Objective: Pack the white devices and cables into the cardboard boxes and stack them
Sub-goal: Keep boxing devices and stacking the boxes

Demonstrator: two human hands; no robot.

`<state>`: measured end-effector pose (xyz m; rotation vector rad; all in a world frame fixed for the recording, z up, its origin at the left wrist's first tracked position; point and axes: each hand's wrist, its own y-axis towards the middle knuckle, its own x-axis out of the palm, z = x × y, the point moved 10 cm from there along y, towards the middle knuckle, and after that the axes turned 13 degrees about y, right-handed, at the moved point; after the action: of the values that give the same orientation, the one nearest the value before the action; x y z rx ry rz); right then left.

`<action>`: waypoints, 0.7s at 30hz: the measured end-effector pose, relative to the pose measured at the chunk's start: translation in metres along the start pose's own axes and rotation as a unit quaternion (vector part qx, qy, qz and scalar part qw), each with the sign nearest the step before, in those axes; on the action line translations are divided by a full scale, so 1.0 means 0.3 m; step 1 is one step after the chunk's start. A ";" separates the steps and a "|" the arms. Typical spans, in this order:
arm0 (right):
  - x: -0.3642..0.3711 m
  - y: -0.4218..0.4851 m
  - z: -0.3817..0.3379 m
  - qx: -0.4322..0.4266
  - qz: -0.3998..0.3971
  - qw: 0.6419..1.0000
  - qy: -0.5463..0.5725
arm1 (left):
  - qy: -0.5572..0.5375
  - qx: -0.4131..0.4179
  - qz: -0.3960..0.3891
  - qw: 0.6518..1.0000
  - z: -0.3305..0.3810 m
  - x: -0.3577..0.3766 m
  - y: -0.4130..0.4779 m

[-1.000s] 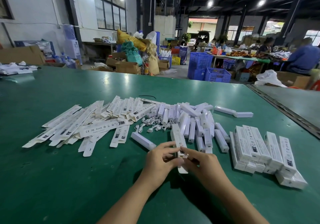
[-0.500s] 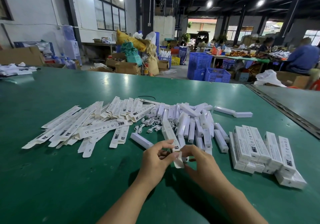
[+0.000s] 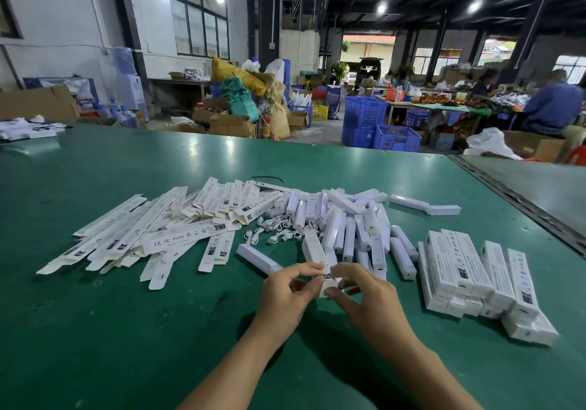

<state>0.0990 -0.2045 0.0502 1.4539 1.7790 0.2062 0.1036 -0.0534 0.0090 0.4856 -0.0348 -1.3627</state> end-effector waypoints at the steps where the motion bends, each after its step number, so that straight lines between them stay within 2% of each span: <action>1: -0.001 0.000 -0.003 0.002 0.005 1.000 0.006 | -0.004 -0.001 -0.001 1.000 0.000 0.001 0.000; 14: -0.034 -0.001 -0.058 -0.048 0.047 0.998 0.005 | -0.023 -0.019 -0.018 0.999 0.004 0.021 -0.005; 21: -0.038 -0.004 -0.065 -0.065 0.056 0.996 0.018 | -0.007 -0.019 0.004 1.000 -0.016 0.011 0.002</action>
<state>0.0851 -0.2080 0.0677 1.4654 1.6806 0.4008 0.1063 -0.0548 0.0041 0.4431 -0.0219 -1.3575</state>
